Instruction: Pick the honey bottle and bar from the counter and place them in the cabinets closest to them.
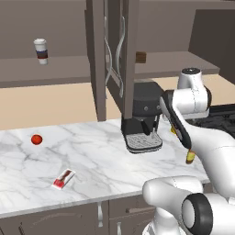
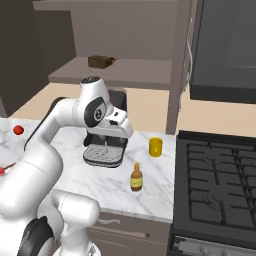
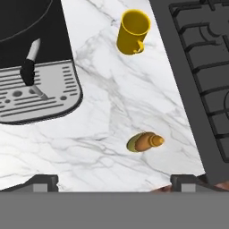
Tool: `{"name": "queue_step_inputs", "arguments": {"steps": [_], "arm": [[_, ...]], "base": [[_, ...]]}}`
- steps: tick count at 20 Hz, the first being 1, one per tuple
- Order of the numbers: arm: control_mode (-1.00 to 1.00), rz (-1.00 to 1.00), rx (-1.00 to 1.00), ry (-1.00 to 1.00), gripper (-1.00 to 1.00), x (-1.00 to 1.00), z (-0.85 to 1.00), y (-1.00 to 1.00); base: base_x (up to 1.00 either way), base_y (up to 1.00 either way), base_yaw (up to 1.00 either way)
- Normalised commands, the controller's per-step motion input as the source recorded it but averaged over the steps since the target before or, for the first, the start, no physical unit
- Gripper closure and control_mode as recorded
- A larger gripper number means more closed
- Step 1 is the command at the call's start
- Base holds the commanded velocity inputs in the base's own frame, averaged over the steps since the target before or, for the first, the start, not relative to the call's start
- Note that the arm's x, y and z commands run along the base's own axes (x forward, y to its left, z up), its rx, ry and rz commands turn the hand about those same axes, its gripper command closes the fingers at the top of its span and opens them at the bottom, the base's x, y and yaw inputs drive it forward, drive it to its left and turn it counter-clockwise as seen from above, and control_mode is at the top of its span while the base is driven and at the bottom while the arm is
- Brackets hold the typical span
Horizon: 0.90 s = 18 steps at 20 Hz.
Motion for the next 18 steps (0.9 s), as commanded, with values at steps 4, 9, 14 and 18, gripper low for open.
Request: {"name": "queue_step_inputs", "arguments": {"steps": [4, 9, 14, 18], "arm": [[-1.0, 0.0, -0.06, 0.0, -1.0, -0.05, -0.38, -0.14], [-1.0, 0.0, -0.05, 0.0, -1.0, -0.01, -0.38, -0.16], [-1.0, 0.0, -0.05, 0.0, -1.0, 0.0, -0.35, -0.16], [-1.0, 0.0, -0.04, 0.0, -1.0, 0.0, -0.33, -0.15]], "base": [[0.0, 0.0, 0.0], [0.0, 0.0, 0.0], [0.0, 0.0, 0.0], [0.0, 0.0, 0.0]]}}
